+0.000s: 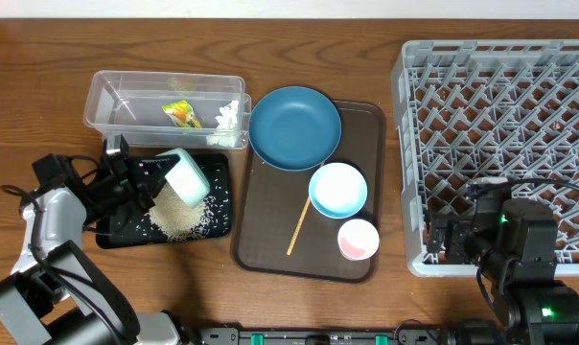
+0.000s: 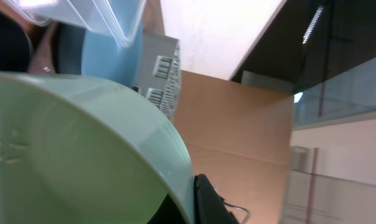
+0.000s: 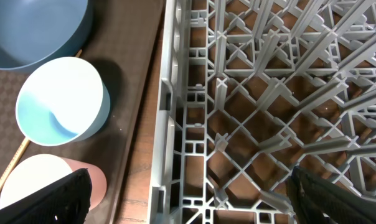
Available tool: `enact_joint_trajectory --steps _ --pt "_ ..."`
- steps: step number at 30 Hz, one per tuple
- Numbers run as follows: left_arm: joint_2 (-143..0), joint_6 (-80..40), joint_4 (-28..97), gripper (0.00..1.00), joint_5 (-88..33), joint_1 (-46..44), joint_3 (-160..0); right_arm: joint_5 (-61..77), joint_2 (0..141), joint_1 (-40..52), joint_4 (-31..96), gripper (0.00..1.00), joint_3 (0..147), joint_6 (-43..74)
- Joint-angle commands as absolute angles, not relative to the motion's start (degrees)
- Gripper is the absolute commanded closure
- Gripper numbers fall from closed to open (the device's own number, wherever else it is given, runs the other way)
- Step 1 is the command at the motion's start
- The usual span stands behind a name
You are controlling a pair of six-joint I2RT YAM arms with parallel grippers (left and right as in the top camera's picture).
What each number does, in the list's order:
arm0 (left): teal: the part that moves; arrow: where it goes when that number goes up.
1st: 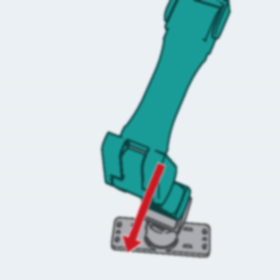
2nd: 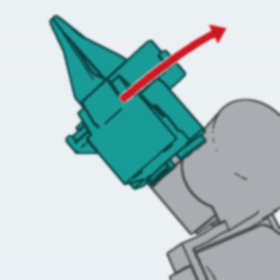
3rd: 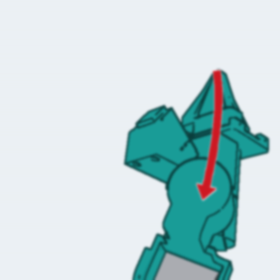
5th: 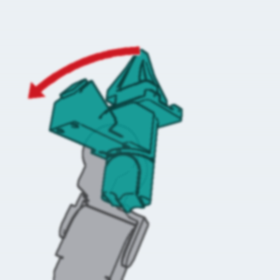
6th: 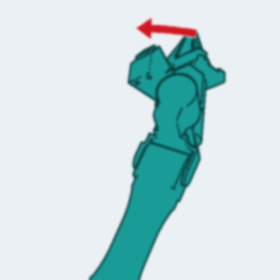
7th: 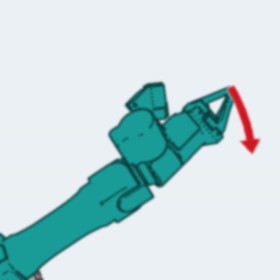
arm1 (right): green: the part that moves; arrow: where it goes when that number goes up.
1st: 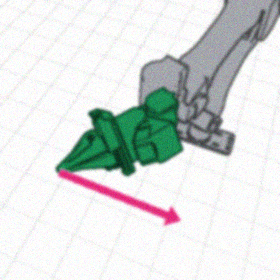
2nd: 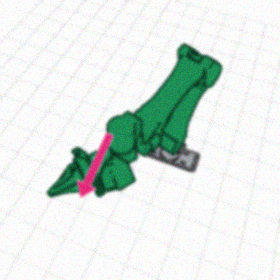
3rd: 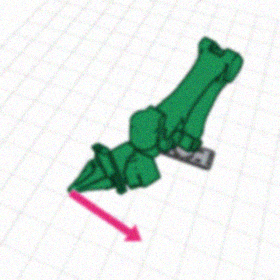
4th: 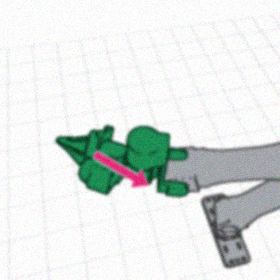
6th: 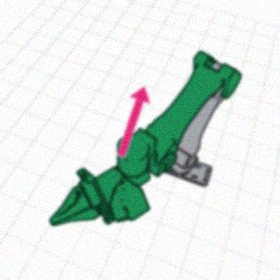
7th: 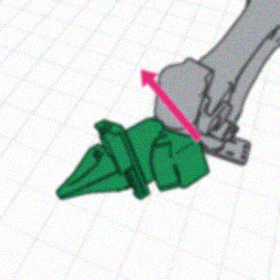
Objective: Sort waste into correct bins and load items into the dishwasher rack
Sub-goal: 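Carry mint bowl over black tray and tip rice out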
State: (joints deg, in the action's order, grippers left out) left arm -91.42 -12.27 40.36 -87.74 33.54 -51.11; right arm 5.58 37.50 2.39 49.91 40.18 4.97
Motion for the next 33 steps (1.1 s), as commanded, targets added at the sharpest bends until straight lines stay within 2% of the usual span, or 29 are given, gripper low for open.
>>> enact_joint_trajectory --steps 1,4,7,12,15,19,22,26,30,33 --pt "-91.5 -12.8 39.8 0.94 -82.8 33.8 -50.8 5.4 37.5 3.1 50.0 0.01 41.1 5.1" --pt "-91.5 -12.7 39.8 0.94 -82.1 33.8 -50.8 5.4 37.5 3.1 50.0 0.01 41.1 5.1" --pt "-91.5 -7.9 38.3 0.94 -89.8 33.8 -50.8 5.4 37.5 3.1 50.0 0.01 41.1 5.1" --pt "-91.5 -12.1 38.7 0.94 -80.2 33.8 -50.9 5.4 37.5 3.1 50.0 0.01 41.1 5.1" --pt "-91.5 -5.5 37.5 0.94 -90.2 33.7 -50.9 5.4 37.5 3.1 50.0 0.01 41.1 5.1" --pt "-91.5 -9.0 37.3 0.94 -83.1 33.8 -50.9 5.4 37.5 3.1 50.0 0.01 41.1 5.1" --pt "-91.5 -7.0 36.7 0.94 -90.1 33.5 -50.9 5.4 37.5 3.1 50.0 0.01 41.1 5.1" --pt "-91.5 -9.6 36.4 0.94 -85.9 33.5 -51.0 5.4 37.5 3.1 50.0 0.01 41.1 5.1" --pt "-91.2 -7.5 36.1 0.94 -90.0 32.9 -51.0 5.4 37.5 3.1 50.0 0.01 41.1 5.1" --pt "-91.2 -9.1 35.7 0.94 -86.1 33.0 -51.0 5.4 37.5 3.1 50.0 0.01 41.1 5.1"
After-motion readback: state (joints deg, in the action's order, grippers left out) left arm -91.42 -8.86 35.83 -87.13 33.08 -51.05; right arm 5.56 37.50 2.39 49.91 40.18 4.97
